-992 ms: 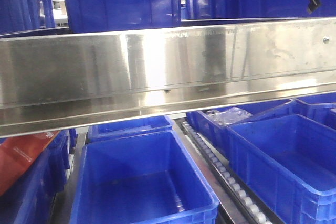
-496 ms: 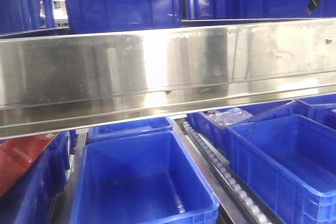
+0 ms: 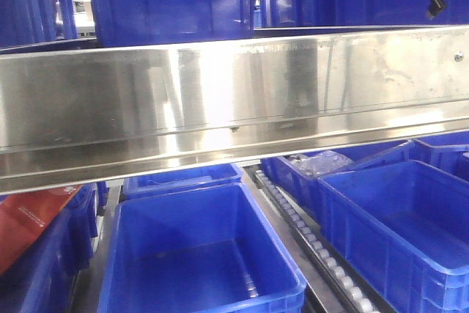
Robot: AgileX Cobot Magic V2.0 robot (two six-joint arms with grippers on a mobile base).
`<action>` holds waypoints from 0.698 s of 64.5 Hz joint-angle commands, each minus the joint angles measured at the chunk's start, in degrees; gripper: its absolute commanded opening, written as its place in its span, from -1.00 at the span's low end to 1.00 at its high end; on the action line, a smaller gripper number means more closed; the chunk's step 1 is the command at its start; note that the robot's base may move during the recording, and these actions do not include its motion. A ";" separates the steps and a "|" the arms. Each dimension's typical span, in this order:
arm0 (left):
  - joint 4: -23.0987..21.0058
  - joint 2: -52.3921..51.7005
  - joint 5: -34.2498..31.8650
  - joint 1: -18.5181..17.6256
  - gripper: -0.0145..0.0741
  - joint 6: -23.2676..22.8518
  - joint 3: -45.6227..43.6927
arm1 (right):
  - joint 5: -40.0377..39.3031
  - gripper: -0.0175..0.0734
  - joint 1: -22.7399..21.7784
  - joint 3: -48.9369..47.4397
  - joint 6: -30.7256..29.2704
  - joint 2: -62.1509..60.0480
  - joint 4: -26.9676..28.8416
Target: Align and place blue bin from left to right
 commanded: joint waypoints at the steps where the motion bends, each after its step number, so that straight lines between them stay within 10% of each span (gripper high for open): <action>1: -1.02 -1.44 -6.40 -0.40 -0.71 0.04 -1.09 | -6.46 -0.77 0.26 -0.64 -2.10 -1.22 2.25; 45: -1.12 0.34 6.11 -0.40 -0.71 -4.21 -0.98 | -14.33 -0.77 -2.16 -0.64 -3.71 4.10 3.21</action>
